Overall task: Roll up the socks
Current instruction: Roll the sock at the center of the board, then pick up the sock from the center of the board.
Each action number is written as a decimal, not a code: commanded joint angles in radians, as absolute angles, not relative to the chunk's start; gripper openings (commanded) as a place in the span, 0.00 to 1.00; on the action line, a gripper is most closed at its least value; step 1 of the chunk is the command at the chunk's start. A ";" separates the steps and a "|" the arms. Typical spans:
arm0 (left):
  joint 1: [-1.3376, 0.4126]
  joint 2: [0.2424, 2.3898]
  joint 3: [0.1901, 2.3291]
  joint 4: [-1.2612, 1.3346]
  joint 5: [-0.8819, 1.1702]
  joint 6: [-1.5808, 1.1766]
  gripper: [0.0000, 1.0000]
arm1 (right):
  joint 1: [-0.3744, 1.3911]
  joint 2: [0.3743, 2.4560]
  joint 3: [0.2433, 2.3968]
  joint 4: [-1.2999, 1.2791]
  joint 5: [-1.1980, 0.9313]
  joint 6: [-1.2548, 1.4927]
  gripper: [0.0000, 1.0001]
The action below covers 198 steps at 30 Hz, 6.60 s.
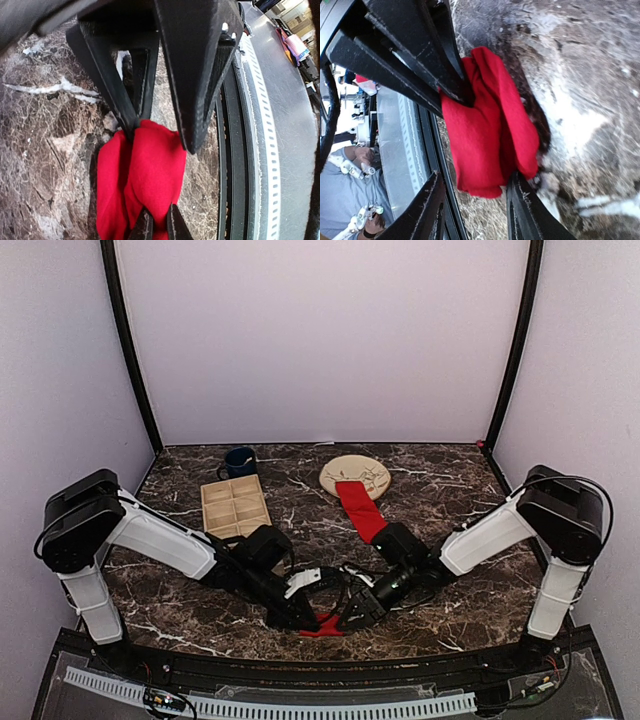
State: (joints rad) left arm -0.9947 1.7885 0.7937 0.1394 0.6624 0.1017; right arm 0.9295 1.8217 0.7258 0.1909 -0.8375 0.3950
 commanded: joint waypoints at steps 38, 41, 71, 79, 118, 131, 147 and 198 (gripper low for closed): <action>-0.908 1.997 0.969 -0.204 0.859 0.155 0.00 | 1.296 1.468 0.592 0.161 0.014 0.075 0.49; -0.907 2.004 0.978 -0.219 0.859 0.162 0.00 | 1.317 1.497 0.619 0.148 0.046 0.042 0.50; -0.891 2.052 1.018 -0.274 0.910 0.184 0.00 | 1.372 1.696 0.741 0.100 0.159 -0.107 0.38; -0.891 2.051 1.020 -0.279 0.886 0.172 0.11 | 1.372 1.734 0.754 0.075 0.159 -0.103 0.12; -0.887 1.698 0.739 0.082 0.601 0.000 0.60 | 1.298 1.659 0.698 0.057 -0.003 0.003 0.00; -0.888 1.591 0.655 0.181 0.474 -0.002 0.65 | 1.257 1.625 0.660 0.064 -0.090 0.039 0.00; -1.063 1.495 0.533 0.388 0.297 0.129 0.73 | 1.150 1.653 0.691 0.017 -0.315 0.052 0.00; -1.180 1.776 0.765 0.258 0.288 0.371 0.59 | 1.097 1.715 0.754 -0.018 -0.470 0.033 0.00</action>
State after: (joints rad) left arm -1.1706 1.7416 0.7399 0.3309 0.2768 0.3599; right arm 1.1015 1.7020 0.7532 -0.0158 -0.4713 0.0353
